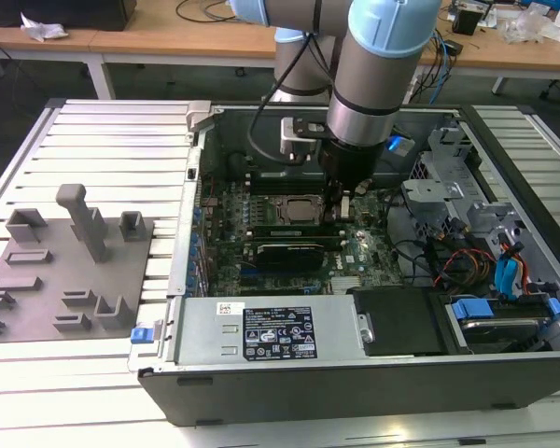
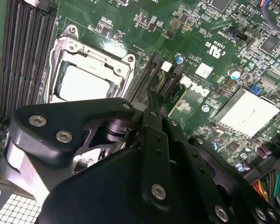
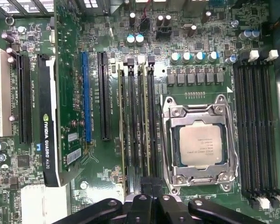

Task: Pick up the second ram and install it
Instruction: 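Press down the second ram until it locks into place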

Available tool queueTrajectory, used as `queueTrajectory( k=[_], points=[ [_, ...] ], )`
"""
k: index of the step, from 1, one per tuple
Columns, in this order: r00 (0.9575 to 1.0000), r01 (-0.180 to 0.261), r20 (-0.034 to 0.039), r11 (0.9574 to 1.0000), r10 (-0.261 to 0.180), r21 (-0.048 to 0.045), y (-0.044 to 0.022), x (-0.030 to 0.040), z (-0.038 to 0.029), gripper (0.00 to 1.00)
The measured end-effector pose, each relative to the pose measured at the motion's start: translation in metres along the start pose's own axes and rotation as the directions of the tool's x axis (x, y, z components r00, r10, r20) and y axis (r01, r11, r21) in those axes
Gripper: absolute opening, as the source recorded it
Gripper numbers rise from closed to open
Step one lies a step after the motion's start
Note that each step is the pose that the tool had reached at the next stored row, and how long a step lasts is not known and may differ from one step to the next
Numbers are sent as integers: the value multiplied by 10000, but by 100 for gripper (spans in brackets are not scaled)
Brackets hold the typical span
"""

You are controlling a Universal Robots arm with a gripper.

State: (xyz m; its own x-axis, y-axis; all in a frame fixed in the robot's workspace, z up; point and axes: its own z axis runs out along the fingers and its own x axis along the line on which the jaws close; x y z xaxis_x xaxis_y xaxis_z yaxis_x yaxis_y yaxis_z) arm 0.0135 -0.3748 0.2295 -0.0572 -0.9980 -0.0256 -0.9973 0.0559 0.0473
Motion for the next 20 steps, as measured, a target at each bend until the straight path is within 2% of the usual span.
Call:
queueTrajectory(
  k=[3,4,5,7,10,14,16,19,20],
  points=[
    [10000,2,7,10000,-2,0,-1,0,8,11],
    [10000,1,23,10000,-1,16,4,-3,-41,11],
    [10000,3,12,10000,-3,45,29,-1,-76,11],
    [10000,4,12,10000,-4,70,91,4,-74,11],
    [10000,3,12,9999,-3,102,303,15,-64,11],
    [10000,6,13,9999,-6,130,504,28,-54,11],
    [10000,8,17,9999,-8,168,717,40,-40,11],
    [10000,6,19,9998,-7,193,852,48,-29,11],
    [10000,6,20,9998,-6,194,867,48,-24,11]
  ],
)
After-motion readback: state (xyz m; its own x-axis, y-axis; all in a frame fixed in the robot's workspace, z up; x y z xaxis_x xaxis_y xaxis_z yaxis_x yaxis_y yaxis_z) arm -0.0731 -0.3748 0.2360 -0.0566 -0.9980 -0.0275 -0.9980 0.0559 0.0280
